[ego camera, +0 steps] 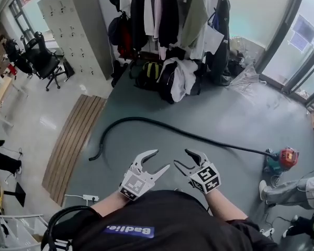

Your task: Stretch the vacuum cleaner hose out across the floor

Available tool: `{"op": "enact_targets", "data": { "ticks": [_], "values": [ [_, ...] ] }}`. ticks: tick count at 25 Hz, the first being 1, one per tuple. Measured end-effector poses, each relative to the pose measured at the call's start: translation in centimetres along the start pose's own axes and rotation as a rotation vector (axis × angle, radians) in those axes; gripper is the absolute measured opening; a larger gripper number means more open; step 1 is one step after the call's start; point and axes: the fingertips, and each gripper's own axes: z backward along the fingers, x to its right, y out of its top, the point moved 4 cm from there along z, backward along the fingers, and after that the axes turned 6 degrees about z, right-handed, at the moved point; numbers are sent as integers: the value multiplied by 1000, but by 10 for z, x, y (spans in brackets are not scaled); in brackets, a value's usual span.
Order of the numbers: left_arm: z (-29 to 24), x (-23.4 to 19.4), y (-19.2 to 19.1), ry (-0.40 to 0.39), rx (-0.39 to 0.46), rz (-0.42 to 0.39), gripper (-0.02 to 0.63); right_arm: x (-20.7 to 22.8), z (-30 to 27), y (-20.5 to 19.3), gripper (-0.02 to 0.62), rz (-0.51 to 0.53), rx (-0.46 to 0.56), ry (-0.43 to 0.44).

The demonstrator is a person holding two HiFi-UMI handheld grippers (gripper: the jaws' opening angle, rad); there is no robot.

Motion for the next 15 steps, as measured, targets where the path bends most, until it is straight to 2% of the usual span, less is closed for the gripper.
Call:
{"op": "enact_targets", "data": {
  "ticks": [2, 5, 10, 13, 15],
  "values": [
    [0, 5, 5, -79, 17, -28, 264, -8, 12, 5, 267, -26, 5, -62],
    [18, -4, 14, -155, 42, -37, 262, -33, 15, 21, 267, -88, 41, -113],
    [51, -32, 21, -226, 104, 66, 262, -70, 1, 40, 267, -184, 138, -138],
    [54, -29, 20, -258, 102, 72, 261, -90, 7, 56, 264, -149, 193, -115],
    [57, -18, 29, -279, 108, 65, 239, -99, 22, 70, 227, -96, 222, -102]
  ]
}}
